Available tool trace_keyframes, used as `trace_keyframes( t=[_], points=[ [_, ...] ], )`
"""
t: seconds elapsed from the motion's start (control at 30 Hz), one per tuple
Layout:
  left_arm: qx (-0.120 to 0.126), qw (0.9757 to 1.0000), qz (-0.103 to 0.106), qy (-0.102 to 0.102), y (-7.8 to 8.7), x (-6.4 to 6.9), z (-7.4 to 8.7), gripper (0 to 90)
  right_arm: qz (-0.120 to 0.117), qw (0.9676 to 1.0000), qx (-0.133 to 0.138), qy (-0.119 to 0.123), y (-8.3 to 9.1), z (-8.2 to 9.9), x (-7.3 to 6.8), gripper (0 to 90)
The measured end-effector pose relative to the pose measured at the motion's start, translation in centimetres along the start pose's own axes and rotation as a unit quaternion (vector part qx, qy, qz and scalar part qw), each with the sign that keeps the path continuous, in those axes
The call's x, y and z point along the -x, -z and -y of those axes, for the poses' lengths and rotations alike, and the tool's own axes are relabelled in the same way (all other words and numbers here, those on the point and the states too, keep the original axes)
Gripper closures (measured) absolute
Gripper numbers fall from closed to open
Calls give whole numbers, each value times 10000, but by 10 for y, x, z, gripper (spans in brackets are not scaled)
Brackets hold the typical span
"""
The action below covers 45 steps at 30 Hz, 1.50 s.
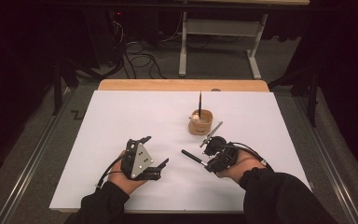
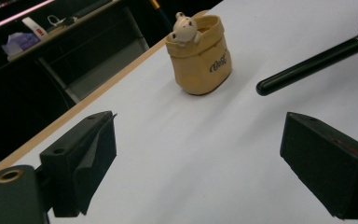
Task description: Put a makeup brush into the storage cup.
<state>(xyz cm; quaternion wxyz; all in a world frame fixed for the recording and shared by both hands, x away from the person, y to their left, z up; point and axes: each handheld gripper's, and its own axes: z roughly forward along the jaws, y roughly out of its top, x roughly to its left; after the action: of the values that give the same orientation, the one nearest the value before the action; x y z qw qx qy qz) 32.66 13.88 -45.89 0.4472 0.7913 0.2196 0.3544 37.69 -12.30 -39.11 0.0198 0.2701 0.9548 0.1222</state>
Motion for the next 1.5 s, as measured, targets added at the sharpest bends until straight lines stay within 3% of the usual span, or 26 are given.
trace_keyframes(
  t=[0.33, 0.6, 0.97, 1.5],
  points=[
    [-165, 9990, -57, -399, -6, 12, 2, 121, -61, 9998, -137, 136, 6, -6, -5, 775],
    [-260, 9979, -89, -589, -9, 18, 3, 130, -134, 9993, -275, 232, 7, -13, -10, 774],
    [-294, 9948, -125, -971, -11, 30, 2, 148, -150, 9979, -482, 409, 11, -21, -13, 775],
    [-290, 9927, -236, -1149, -12, 33, 2, 168, -174, 9960, -601, 635, 17, -36, -23, 775]
  ],
)
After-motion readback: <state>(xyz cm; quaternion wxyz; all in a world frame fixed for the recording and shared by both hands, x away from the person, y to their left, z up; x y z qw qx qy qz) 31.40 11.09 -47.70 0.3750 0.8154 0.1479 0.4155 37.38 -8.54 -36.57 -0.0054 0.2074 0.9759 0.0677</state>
